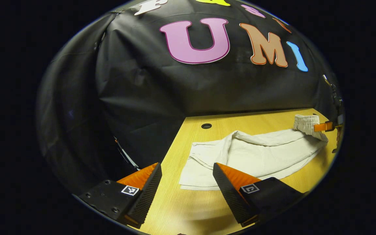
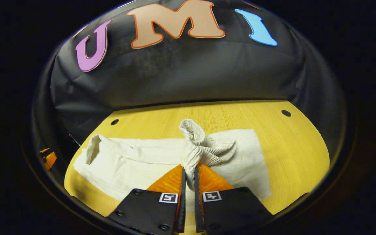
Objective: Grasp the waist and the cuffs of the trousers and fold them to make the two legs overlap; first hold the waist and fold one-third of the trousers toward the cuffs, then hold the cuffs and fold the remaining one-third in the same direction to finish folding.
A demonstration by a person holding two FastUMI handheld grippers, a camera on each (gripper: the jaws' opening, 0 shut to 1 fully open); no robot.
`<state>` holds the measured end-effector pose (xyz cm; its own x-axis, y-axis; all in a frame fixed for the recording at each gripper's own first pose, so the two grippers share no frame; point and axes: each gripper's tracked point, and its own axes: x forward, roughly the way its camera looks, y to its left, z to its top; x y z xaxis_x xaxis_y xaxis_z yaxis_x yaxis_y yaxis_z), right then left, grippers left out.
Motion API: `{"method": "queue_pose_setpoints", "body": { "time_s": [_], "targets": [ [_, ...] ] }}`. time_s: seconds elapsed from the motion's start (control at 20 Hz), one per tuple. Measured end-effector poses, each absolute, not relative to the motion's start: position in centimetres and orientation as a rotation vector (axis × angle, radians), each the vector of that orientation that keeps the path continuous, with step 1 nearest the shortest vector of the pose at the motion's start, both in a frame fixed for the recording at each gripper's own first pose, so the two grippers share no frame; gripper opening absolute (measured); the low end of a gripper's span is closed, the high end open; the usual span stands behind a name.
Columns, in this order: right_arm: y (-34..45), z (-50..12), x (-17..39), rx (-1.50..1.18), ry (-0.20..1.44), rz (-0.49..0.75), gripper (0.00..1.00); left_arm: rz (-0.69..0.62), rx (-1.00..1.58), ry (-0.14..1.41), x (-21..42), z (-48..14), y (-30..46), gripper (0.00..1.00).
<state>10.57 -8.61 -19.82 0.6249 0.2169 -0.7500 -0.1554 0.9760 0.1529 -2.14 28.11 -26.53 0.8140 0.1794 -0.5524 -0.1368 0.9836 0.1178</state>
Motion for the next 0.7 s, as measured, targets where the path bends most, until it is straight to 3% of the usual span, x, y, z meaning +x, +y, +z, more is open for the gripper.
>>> {"method": "queue_pose_setpoints", "body": {
  "time_s": [0.05,0.1,0.2,0.25,0.45,0.55,0.6,0.7],
  "targets": [
    [-8.6,-19.9,10.5,0.066,0.882,0.218,0.15,0.164,0.069,0.602,-2.0,-26.9,28.3,0.96],
    [-8.8,-19.8,10.5,0.062,0.893,0.227,0.11,0.159,0.063,0.606,-2.0,-27.3,28.5,0.96],
    [-8.8,-19.6,10.3,0.064,0.909,0.252,0.26,0.147,0.052,0.615,-1.7,-28.1,28.7,0.96],
    [-8.6,-19.0,10.6,0.072,0.909,0.27,0.19,0.14,0.048,0.622,-1.6,-28.6,28.8,0.96],
    [-8.4,-18.1,11.0,0.072,0.864,0.282,0.94,0.11,0.017,0.647,-1.2,-30.6,28.9,0.97],
    [-8.6,-17.6,10.2,0.058,0.86,0.265,0.97,0.094,-0.006,0.66,-0.8,-32.0,28.8,0.96],
    [-8.8,-17.3,9.9,0.052,0.857,0.256,0.91,0.085,-0.021,0.668,-0.4,-32.6,28.7,0.97],
    [-9.8,-16.4,9.4,0.038,0.846,0.232,0.91,0.076,-0.051,0.7,-0.5,-34.4,28.7,0.97]
  ]
}}
